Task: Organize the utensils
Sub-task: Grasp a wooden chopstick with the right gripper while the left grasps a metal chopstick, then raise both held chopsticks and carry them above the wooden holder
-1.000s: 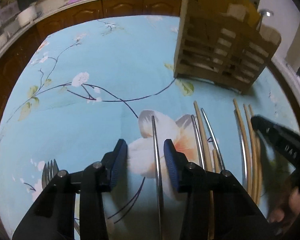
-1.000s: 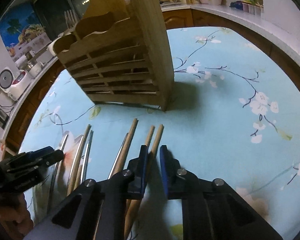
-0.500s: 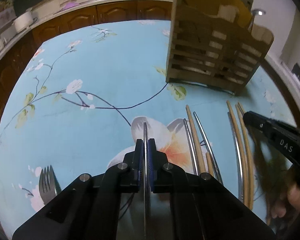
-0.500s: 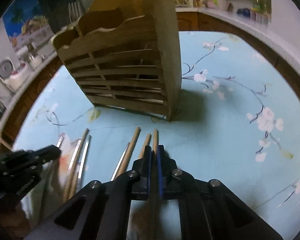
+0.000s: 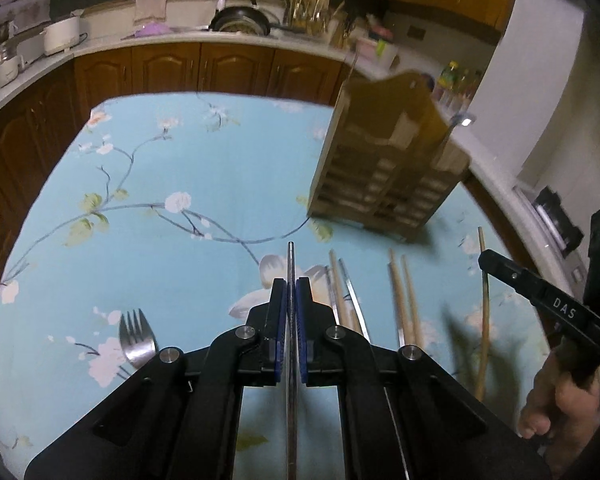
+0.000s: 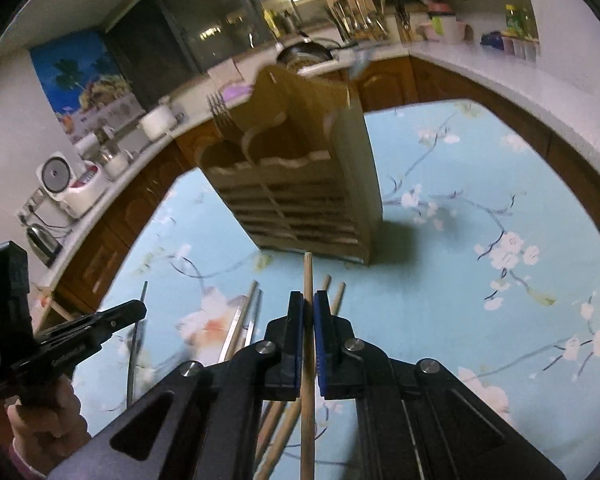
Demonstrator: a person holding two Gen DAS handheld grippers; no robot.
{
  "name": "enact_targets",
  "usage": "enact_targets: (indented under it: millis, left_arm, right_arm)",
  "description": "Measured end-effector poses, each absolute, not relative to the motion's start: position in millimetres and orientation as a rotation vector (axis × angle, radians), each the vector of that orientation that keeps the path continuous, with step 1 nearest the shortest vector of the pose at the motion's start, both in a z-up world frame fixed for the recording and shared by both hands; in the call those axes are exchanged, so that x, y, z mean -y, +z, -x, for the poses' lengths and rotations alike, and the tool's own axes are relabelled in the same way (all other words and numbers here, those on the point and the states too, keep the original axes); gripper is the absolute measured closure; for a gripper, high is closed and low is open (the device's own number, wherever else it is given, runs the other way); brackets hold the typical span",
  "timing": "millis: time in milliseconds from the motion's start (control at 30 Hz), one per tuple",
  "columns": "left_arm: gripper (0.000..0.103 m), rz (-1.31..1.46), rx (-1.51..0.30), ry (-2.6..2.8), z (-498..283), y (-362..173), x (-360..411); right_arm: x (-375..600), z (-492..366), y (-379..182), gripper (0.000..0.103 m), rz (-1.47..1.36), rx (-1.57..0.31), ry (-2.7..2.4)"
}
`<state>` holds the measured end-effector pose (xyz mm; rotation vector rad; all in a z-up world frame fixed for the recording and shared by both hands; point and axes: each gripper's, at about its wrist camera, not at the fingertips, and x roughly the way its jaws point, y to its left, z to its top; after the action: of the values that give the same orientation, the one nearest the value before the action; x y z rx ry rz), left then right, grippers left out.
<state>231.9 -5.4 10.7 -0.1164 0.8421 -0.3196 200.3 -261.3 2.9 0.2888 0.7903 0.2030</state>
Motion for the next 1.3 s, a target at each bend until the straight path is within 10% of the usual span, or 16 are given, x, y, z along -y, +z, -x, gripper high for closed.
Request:
enact_targets:
  millis: [1300]
  left_arm:
    - [0.099, 0.155, -0.67, -0.365, -187.3, 84.5, -5.3]
  right_arm:
    - [271.8, -150.1, 92.9, 0.098, -0.285, -0.546, 0.264]
